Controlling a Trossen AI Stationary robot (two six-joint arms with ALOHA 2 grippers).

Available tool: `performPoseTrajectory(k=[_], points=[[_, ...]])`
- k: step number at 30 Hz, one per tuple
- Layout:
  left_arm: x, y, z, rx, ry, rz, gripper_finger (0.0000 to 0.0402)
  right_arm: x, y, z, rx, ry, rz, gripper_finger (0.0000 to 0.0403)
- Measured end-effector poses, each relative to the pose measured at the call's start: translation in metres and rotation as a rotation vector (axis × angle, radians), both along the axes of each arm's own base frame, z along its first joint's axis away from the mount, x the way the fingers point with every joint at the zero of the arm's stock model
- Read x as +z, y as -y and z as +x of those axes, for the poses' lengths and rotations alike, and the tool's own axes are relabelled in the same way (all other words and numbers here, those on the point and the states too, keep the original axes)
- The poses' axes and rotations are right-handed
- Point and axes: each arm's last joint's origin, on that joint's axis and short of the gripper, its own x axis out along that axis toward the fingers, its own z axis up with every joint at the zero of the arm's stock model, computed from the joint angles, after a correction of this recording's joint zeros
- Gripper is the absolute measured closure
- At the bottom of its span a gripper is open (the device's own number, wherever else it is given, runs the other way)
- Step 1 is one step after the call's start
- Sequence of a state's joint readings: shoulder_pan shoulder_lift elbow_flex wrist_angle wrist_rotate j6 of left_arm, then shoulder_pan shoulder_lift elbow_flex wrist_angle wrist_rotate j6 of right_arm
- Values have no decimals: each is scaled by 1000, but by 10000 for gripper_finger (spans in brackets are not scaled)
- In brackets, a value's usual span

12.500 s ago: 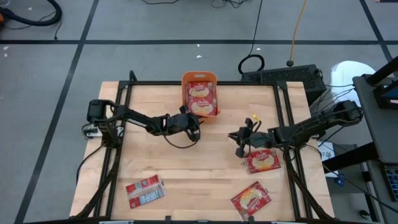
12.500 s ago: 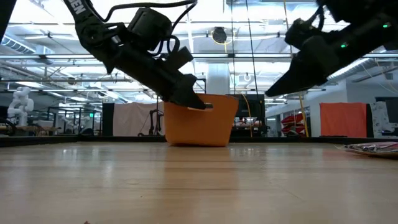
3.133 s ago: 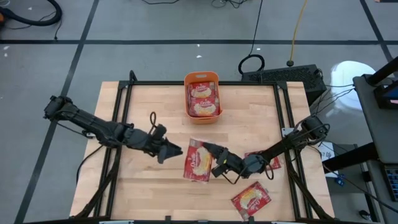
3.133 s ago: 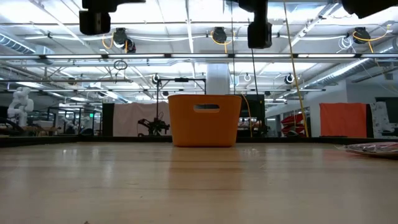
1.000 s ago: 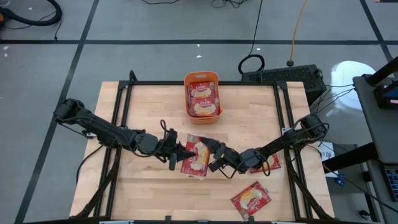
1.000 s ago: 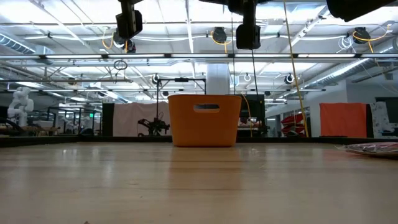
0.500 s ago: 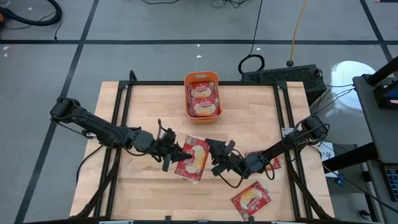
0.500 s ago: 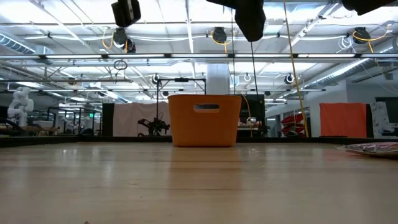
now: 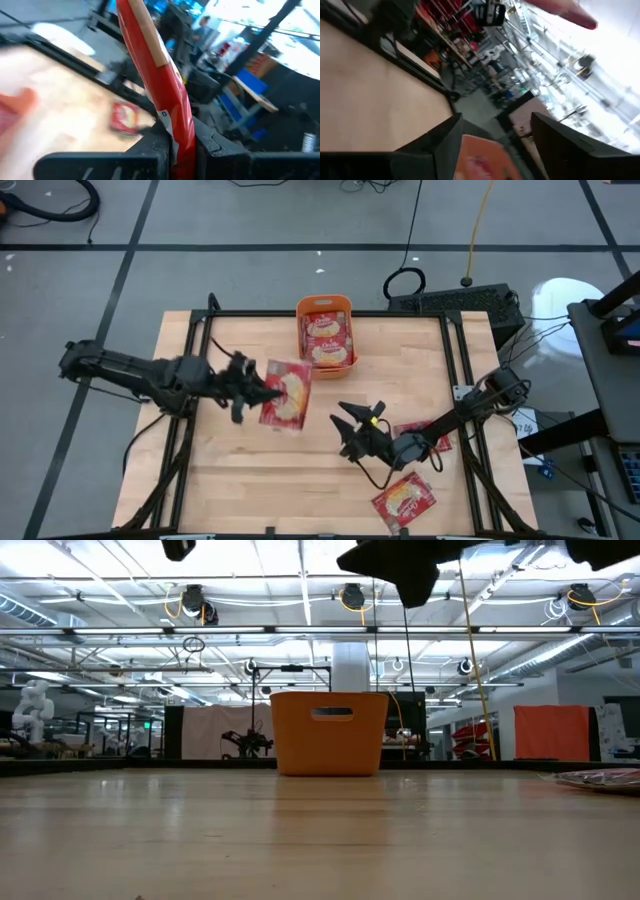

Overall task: Sort popcorn bags into baskets
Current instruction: Put the bottom left red popcorn bag into the orange bin

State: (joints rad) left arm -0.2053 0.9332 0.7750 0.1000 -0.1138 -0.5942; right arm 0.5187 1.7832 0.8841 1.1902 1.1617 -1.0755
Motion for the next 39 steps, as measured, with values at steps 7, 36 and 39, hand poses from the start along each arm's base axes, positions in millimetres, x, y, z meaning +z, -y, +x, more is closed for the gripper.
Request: performPoseTrajectory(k=[7,36,39], points=[[5,-44,-7,95,-142,48,367,-24,-11,-25,96,97,201,177],[70,-260,112,29,-616,815,366,-62,55,-129,609,140,868,243],[60,-273,126,-30,-664,861,366,-62,55,-129,608,138,869,243]])
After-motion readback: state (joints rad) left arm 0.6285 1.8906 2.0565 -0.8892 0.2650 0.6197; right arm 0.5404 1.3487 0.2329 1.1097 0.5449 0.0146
